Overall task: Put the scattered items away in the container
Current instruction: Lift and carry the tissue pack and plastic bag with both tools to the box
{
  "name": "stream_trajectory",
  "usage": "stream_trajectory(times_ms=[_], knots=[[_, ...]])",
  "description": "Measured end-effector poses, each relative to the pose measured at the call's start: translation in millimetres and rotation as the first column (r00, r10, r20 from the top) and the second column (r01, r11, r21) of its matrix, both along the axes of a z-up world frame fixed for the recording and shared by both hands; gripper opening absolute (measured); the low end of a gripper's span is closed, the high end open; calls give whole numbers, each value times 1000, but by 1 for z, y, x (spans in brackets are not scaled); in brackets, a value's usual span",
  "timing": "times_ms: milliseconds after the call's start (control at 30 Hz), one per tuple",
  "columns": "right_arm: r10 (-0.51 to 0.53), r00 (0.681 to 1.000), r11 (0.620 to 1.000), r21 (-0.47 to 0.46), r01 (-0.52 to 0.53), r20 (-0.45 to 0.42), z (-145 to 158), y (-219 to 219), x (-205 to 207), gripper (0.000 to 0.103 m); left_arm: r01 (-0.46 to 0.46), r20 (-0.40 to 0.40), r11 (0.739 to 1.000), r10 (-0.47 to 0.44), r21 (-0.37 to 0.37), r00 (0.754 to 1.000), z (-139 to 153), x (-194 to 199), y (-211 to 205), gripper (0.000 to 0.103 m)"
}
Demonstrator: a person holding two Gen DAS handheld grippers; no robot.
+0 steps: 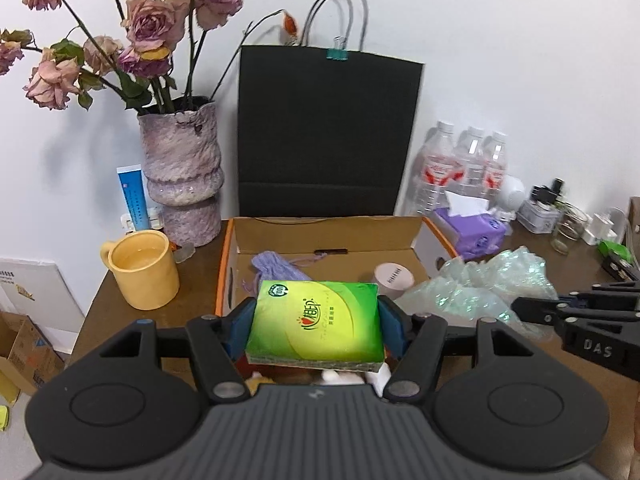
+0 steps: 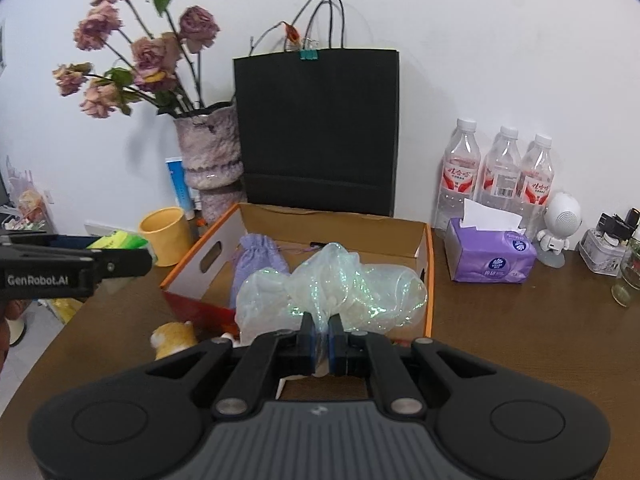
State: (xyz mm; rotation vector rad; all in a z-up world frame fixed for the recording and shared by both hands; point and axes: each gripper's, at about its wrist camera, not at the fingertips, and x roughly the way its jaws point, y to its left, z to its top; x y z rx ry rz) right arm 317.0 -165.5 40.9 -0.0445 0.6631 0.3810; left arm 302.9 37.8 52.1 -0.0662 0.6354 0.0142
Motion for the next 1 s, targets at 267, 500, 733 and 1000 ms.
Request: stream_trajectory(times_ms=[267,500,733,1000], knots=[[-25,999,1000,10,25,-23,-7,3,53,5,-52,-61,999,52,-3,997,-17,47,1,64],[-26,999,999,17,27,-46,-16,17,94,5,-87,-100,996,89,27,991,-29,91,-4,64],[-17,998,999,36,19,-57,-34,34,128,5,-107,-118,992,114,59,987,-42,122,0,64],[-45,998,999,-9,45,-47,-68,55,162,5,-159,-170,984,170,79,971,-77,156,4,64]])
